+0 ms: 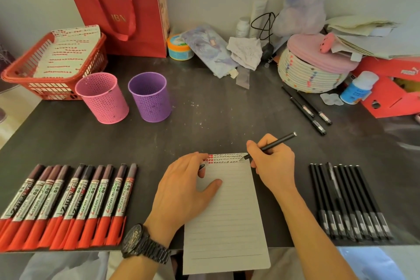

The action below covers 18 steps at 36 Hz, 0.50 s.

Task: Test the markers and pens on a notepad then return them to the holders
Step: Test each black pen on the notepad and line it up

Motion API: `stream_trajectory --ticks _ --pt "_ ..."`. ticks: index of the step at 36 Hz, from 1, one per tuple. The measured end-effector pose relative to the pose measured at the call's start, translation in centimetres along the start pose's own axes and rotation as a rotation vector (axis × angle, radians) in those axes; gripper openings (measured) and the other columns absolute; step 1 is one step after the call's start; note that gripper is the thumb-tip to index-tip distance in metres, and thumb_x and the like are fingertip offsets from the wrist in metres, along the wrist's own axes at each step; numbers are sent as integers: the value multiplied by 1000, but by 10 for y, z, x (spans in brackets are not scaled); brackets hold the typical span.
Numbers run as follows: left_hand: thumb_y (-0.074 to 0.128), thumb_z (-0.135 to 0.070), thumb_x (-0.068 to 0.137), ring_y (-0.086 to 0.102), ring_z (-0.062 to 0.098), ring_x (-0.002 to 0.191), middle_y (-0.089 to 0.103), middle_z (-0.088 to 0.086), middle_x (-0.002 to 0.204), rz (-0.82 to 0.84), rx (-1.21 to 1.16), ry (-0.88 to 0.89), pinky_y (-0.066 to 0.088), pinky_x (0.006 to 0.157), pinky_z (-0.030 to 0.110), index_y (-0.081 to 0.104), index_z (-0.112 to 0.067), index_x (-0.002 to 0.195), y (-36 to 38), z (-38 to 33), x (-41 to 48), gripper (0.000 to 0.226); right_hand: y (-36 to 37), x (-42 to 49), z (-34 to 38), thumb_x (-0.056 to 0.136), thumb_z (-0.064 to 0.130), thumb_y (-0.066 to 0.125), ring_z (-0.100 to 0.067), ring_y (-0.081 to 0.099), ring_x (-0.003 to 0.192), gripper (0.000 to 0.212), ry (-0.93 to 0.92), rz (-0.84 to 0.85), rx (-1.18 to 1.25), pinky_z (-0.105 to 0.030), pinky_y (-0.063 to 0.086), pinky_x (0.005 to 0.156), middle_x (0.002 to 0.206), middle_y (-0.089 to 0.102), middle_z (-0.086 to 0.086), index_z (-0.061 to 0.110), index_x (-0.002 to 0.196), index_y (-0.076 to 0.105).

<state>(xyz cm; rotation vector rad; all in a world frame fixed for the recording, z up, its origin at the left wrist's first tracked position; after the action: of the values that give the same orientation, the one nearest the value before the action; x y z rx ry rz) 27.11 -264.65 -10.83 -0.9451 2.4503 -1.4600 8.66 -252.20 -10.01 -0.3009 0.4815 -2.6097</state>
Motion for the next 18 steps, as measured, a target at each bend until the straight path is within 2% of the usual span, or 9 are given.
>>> stream_trajectory --ticks 7,11,18 --pt "51 -70 81 44 -6 101 47 -28 90 15 2 1 34 91 18 43 -46 104 0 0 1 34 2 -1 -1 92 24 69 -6 61 45 30 1 16 -41 -14 46 47 53 64 1 16 66 58" --pt "48 -71 80 44 -7 106 47 -28 91 20 -4 5 33 91 18 42 -46 101 -1 -2 1 34 2 0 -1 93 25 69 -7 61 46 29 10 16 -56 -19 47 50 53 65 3 17 67 59" --pt "50 -71 80 41 -7 102 46 -30 92 18 1 -7 32 91 17 46 -43 101 1 1 1 35 1 -1 0 93 24 68 -7 62 46 29 7 9 -77 -16 46 52 54 66 4 17 67 58"
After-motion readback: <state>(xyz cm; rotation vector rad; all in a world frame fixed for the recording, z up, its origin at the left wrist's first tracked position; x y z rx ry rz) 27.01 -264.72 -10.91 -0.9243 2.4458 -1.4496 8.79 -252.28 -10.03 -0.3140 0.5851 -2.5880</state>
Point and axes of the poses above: each hand's wrist, its own x-axis towards the middle knuckle, its own y-axis out of the palm, z = x × y, the point moved 5 cm from there along x, towards the middle knuckle
